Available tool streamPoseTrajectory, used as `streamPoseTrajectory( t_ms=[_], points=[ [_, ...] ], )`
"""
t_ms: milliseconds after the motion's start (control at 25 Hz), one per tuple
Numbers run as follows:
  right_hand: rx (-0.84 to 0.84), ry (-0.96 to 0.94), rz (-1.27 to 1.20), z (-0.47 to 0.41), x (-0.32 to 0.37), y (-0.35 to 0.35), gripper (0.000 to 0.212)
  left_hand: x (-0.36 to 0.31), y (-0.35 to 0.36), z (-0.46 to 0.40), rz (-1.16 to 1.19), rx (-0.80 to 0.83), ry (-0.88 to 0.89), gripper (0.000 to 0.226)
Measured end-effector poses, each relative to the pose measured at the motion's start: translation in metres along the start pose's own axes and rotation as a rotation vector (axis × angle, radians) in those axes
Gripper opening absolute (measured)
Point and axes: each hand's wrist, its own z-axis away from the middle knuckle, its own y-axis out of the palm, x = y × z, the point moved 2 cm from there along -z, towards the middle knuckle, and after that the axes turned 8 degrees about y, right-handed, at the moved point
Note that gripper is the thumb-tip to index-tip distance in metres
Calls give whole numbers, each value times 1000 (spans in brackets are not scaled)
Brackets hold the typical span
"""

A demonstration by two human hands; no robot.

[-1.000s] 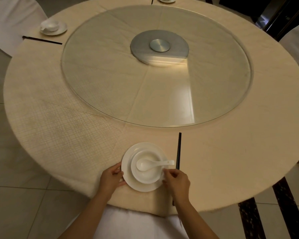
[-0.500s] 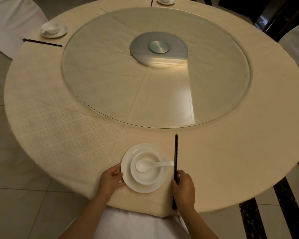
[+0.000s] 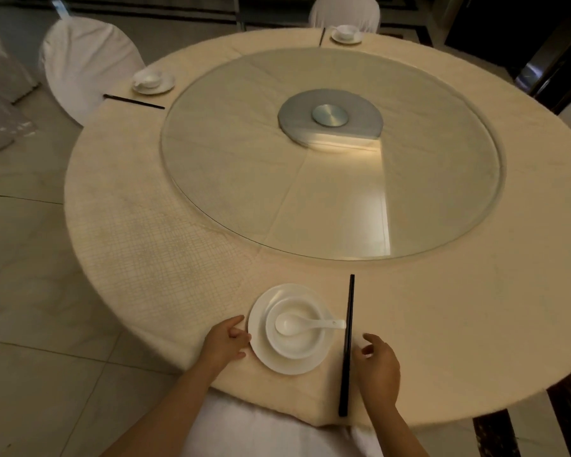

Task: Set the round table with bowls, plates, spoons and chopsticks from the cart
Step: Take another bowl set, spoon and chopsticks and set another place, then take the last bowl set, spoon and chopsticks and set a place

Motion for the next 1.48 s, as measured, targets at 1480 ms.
streamPoseTrajectory(
  t_ms=[1480],
  points=[
    [523, -1149, 131, 361, 704, 448, 37, -175, -752, -71, -420, -641, 570, 34]
  ],
)
